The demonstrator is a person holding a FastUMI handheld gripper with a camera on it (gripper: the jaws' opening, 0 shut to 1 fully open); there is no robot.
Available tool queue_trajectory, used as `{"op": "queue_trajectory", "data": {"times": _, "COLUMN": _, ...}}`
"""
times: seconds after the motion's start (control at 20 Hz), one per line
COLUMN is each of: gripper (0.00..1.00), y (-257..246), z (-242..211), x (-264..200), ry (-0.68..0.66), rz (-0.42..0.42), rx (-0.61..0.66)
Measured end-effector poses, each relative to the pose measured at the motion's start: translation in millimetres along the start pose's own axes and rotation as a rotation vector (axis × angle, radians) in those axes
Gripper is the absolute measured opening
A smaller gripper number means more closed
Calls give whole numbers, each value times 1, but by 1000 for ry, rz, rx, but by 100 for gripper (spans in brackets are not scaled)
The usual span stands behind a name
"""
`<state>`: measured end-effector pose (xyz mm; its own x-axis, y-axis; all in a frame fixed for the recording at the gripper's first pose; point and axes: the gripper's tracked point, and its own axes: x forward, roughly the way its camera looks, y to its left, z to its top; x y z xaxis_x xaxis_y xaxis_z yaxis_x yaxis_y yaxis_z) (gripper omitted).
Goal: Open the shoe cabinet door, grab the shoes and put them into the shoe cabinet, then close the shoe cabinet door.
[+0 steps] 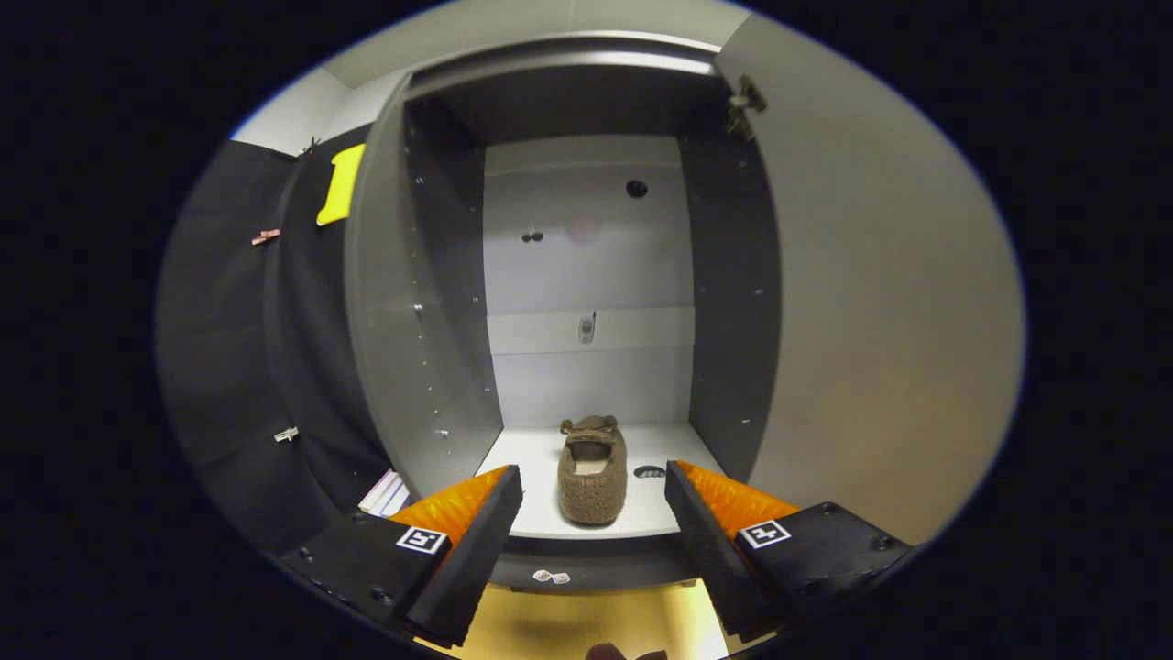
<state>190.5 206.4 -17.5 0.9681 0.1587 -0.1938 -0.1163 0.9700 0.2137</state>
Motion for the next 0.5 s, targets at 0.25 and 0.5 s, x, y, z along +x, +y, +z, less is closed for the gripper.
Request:
{"op": "queue_trajectory", "data": {"times": 0.25, "gripper": 99, "y": -18, "z": 11, "x": -85, "ry": -98, "rz": -36, "rx": -41}}
{"op": "queue_trajectory", "data": {"times": 0.5, "gripper": 99, "y": -43, "z": -2, "x": -149, "ry": -102, "rz": -62, "rx": -19}}
